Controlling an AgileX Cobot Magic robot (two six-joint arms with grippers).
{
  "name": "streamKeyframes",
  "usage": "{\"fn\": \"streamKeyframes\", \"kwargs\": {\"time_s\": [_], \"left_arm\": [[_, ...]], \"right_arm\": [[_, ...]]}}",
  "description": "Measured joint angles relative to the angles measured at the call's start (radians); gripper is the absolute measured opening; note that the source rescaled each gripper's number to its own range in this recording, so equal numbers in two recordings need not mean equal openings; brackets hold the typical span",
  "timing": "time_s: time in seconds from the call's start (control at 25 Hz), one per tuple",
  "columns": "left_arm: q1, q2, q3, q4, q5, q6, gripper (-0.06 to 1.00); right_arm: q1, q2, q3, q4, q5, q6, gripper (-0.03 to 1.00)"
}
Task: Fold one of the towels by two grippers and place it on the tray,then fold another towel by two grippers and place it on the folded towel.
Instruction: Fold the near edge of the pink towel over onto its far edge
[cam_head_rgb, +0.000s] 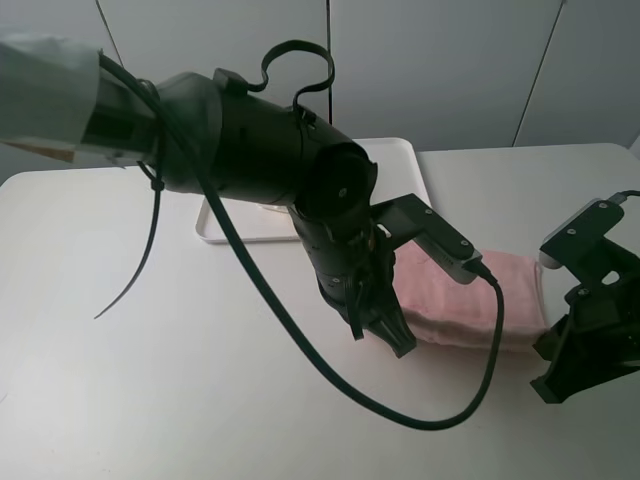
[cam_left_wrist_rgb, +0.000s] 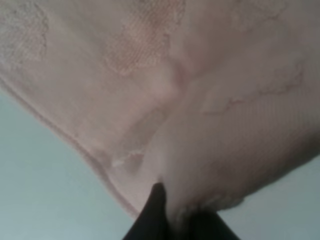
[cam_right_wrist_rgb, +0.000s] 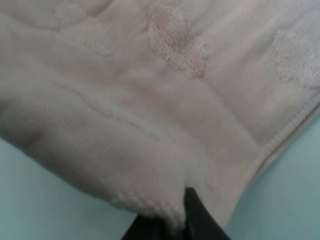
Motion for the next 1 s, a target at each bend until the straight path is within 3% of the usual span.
{"fn": "streamKeyframes", "kwargs": {"time_s": [0.56,1.0], "left_arm": [[0.058,0.0,0.0,-0.078,-0.143,-0.02,0.0],[0.124,0.0,0.0,-0.075,-0.224,-0.07,0.0]], "right_arm": [[0.0,0.0,-0.019,0.0,-0.183,0.259,0.0],[0.0,0.006,-0.019,0.017,-0.325,0.309,0.0]]}}
